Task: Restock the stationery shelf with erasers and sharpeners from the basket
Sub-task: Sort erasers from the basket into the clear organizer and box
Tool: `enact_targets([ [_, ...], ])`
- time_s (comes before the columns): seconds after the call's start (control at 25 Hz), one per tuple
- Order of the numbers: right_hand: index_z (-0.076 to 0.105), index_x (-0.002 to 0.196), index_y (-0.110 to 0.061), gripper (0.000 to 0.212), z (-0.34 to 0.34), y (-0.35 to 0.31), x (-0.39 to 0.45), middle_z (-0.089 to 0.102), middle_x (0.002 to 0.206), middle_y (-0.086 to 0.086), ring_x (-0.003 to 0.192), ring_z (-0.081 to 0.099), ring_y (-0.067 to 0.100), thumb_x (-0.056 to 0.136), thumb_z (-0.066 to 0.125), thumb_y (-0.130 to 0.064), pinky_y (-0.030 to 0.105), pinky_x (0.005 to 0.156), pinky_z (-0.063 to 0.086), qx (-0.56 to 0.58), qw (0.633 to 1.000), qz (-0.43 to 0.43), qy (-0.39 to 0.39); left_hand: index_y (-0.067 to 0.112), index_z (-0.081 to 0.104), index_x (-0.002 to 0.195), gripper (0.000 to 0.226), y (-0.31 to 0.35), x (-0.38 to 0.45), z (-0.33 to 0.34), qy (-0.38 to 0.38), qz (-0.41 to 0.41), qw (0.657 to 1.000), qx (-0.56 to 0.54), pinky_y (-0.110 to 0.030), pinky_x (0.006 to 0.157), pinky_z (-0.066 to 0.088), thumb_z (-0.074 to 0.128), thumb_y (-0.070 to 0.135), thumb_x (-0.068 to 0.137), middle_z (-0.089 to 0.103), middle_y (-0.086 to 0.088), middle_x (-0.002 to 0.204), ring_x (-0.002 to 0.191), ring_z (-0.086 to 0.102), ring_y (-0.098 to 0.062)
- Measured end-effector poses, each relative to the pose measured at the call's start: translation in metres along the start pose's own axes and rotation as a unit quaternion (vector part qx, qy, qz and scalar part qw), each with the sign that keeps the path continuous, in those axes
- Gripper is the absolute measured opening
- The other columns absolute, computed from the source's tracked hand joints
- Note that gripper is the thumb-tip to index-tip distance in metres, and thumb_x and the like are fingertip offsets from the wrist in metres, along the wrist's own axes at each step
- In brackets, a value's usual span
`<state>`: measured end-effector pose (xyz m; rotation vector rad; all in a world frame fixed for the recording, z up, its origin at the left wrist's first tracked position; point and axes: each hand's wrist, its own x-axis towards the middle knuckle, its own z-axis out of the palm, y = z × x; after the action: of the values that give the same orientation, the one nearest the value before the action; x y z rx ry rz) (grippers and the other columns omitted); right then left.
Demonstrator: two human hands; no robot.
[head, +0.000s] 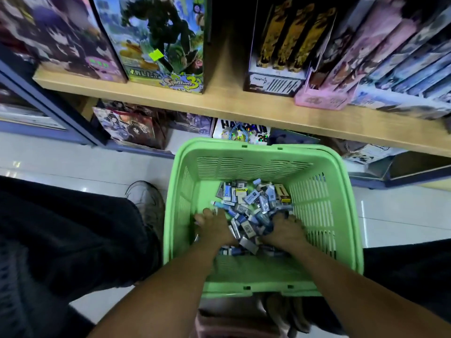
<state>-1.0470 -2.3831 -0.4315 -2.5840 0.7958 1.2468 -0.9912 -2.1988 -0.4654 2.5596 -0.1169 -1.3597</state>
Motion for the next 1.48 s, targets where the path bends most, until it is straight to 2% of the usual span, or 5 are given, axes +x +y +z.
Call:
enact_targets([
  [0.6,0.028,0.151,-0.020,0.114,0.007,-0.010,0.012,0.052,0.143,0.004,0.126,0.054,0.028,0.058,0.089,-0.050,0.040,0.102,0.048,0.208,0.975,-0.026,-0.080,0.041,0.017,0.151,0.119,0.019,0.001,0.020,-0.054,-0.012,0.994,-0.093,-0.052,0.106,0.042,0.090,0.045,0.057,0.020,-0.014,0.145,0.133,0.033,-0.044],
  [0.84,0.031,0.154,-0.020,0.105,0.006,-0.006,0.010,0.046,0.149,0.009,0.117,0.056,0.026,0.067,0.088,-0.003,0.036,0.090,0.054,0.401,0.906,-0.019,-0.135,0.031,0.027,0.154,0.117,0.009,0.001,0.006,-0.109,-0.033,0.892,-0.438,-0.047,0.093,0.055,0.094,0.022,0.059,0.038,-0.006,0.154,0.122,0.055,-0.029],
  [1.24,0.019,0.156,-0.018,0.103,0.001,-0.017,0.010,0.045,0.149,0.009,0.125,0.052,0.026,0.076,0.083,-0.013,0.035,0.099,0.049,0.285,0.942,-0.079,-0.159,0.030,0.040,0.137,0.095,0.029,-0.005,0.009,-0.081,-0.007,0.899,-0.431,-0.039,0.089,0.058,0.090,0.014,0.058,0.063,0.003,0.111,0.103,0.064,-0.020],
  [1.36,0.029,0.153,-0.017,0.106,-0.002,-0.015,0.010,0.047,0.147,0.010,0.114,0.055,0.025,0.066,0.088,-0.004,0.034,0.089,0.054,0.354,0.918,-0.065,-0.163,0.032,0.042,0.137,0.089,0.019,-0.006,-0.001,-0.124,-0.011,0.873,-0.472,-0.033,0.072,0.060,0.092,0.014,0.064,0.061,0.002,0.122,0.106,0.065,-0.021],
  [1.48,0.040,0.146,-0.011,0.107,0.000,-0.011,0.012,0.059,0.134,0.010,0.115,0.061,0.029,0.054,0.094,-0.006,0.047,0.103,0.049,0.467,0.866,-0.059,-0.169,0.036,0.045,0.133,0.081,0.008,-0.012,-0.012,-0.157,-0.046,0.839,-0.519,-0.045,0.084,0.058,0.092,0.027,0.067,0.053,0.013,0.121,0.111,0.060,-0.022],
])
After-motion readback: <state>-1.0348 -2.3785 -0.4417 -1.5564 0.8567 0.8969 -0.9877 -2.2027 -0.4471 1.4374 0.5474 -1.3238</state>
